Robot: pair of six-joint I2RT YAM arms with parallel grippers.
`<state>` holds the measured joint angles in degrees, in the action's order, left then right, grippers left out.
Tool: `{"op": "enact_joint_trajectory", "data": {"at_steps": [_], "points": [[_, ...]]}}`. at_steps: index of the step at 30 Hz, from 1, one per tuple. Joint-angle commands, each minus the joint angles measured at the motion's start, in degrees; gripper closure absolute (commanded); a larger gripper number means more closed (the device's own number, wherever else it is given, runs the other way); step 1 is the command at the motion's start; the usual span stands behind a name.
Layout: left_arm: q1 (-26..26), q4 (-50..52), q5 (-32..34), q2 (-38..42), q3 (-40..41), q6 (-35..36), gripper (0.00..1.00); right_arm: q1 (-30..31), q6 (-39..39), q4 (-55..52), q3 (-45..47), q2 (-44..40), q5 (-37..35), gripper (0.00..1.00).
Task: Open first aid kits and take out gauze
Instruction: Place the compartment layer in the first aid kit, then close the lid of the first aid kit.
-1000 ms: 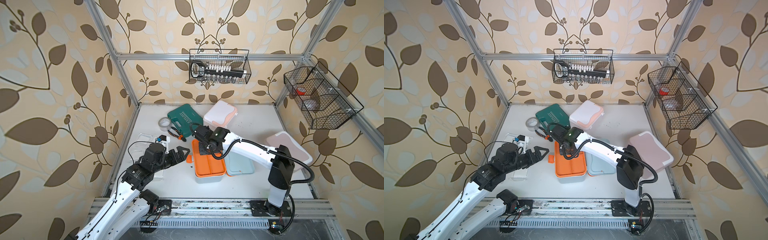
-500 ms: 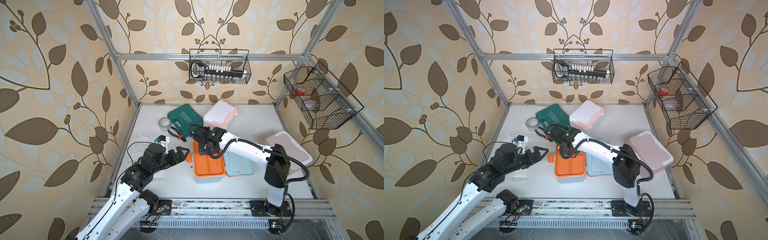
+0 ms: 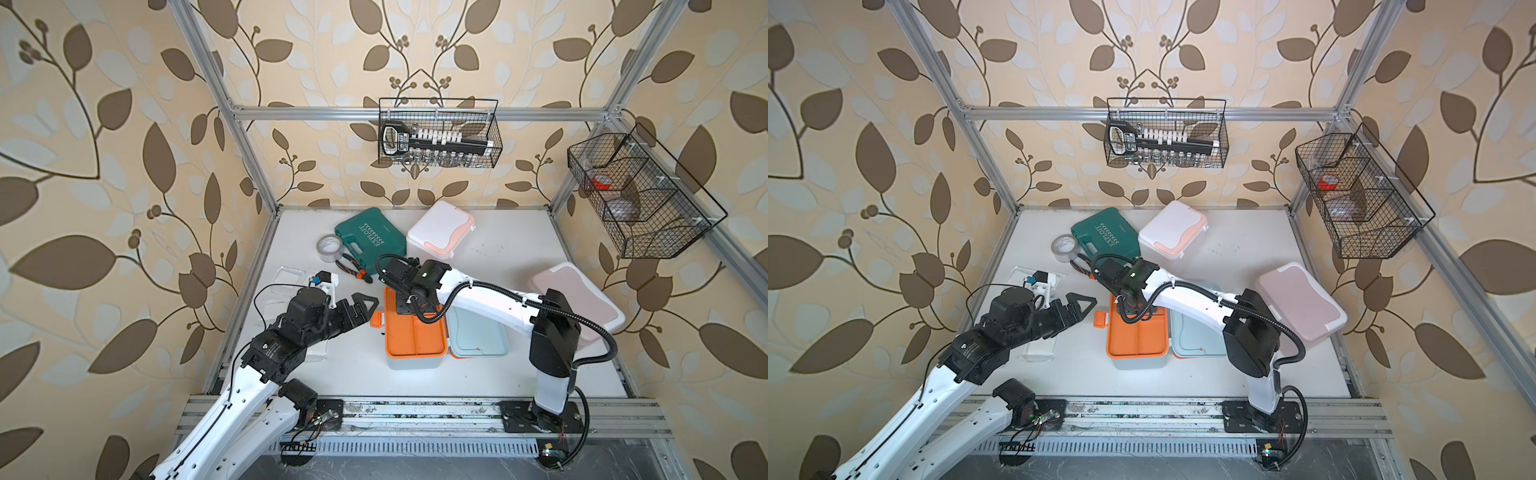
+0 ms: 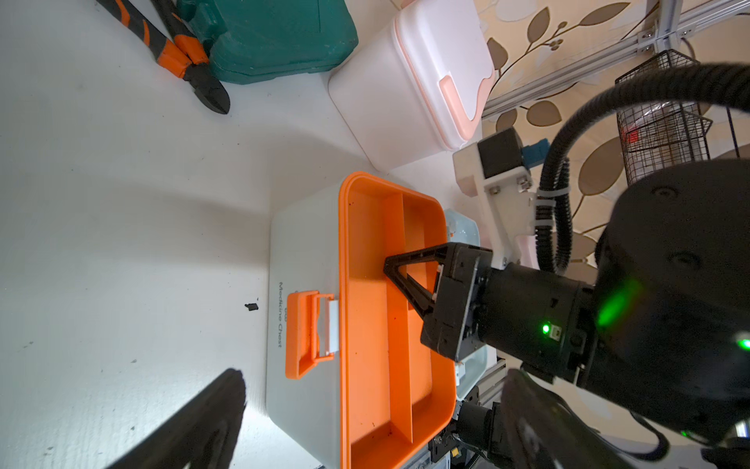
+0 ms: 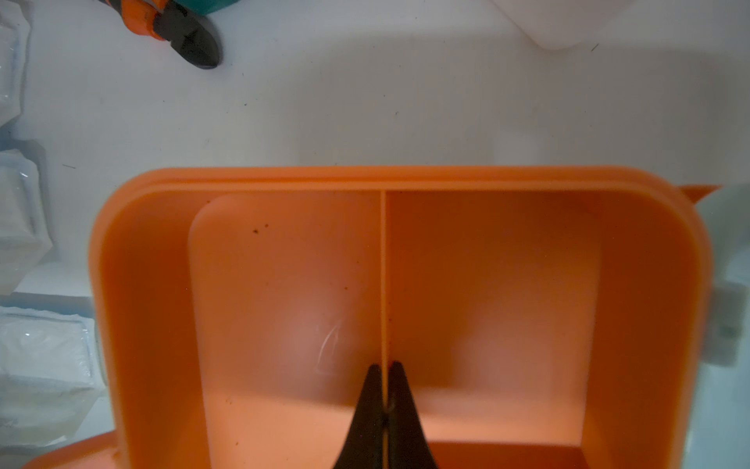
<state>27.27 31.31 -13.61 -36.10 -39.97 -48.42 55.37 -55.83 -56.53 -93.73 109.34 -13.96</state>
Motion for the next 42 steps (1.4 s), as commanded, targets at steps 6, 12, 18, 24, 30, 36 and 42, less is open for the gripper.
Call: {"op": "enact_joint_trajectory", "data": {"at_steps": [6, 12, 18, 24, 30, 36, 42], "points": [[-0.6, 1.7, -1.2, -2.3, -4.3, 2.9, 0.01, 0.2, 2.7, 0.2, 3.0, -8.0, -2.3, 0.23], [9.0, 5.6, 3.3, -11.7, -13.9, 6.1, 0.02, -6.4, 11.9, 6.0, 13.2, -23.9, -0.2, 0.00], [23.9, 8.7, 13.7, -26.0, -24.8, 7.7, 0.01, -28.4, 19.3, 16.9, 33.0, -43.3, 17.2, 0.01], [25.4, 6.7, 11.1, -36.8, -28.6, 8.2, 0.01, -48.6, 26.5, 18.9, 43.2, -49.3, 31.5, 0.00], [25.4, 5.5, 10.1, -43.4, -29.8, 7.5, 0.01, -56.0, 28.0, 24.0, 51.6, -48.1, 40.9, 0.01], [24.4, 2.6, 9.1, -45.1, -26.7, 6.1, 0.01, -56.3, 26.6, 30.4, 57.4, -47.3, 46.8, 0.01], [23.2, -9.7, 0.4, -46.1, -20.6, 2.5, 0.01, -56.3, 22.8, 35.8, 60.0, -47.4, 56.2, 0.01]]}}
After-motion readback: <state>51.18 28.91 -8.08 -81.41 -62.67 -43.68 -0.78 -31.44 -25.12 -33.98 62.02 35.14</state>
